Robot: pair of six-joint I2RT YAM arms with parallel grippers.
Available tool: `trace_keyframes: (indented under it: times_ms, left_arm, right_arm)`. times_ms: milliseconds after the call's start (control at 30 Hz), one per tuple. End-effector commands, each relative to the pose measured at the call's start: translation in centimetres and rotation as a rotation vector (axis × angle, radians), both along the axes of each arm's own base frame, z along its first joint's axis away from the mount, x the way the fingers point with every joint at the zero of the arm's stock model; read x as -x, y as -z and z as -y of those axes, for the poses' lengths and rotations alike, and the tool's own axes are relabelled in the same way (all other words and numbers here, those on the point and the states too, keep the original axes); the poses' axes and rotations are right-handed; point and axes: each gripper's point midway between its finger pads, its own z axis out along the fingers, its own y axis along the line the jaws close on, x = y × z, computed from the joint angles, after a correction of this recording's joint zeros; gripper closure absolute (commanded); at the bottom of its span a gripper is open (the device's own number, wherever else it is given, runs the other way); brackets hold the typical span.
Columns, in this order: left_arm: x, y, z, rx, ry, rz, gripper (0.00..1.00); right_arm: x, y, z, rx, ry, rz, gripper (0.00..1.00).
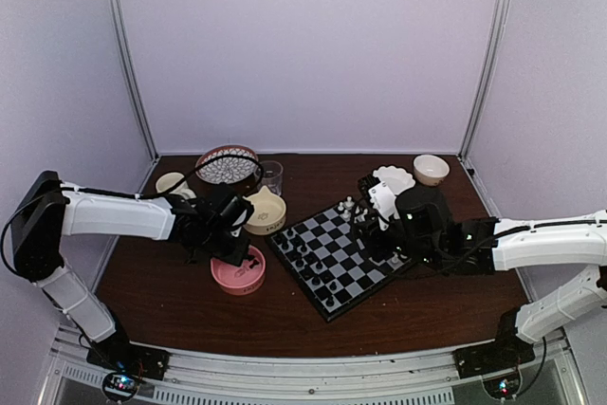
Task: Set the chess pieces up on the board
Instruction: Pick up the pawn from the storage box.
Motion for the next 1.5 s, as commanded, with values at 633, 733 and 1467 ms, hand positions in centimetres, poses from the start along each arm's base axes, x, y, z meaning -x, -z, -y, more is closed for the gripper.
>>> trace_keyframes:
  times_ms: [633,733,1467]
  left_arm:
    - [1.2,1.5,2.9,0.11,0.125,-0.067,0.63]
    - [1.1,2.0,3.1,0.105,0.13,-0.079,0.68]
    - [-0.4,2.9,4.3,0.082,0.127,-0.08,0.89]
  right_arm:
    - [-0.2,0.1,0.2,-0.009,0.007,0.001,0.62]
    - [-0.2,0.2,0.1,-0.007,0.008,0.0,0.62]
    - [-0.1,0.0,0.2,-0.011,0.007,0.001,0.62]
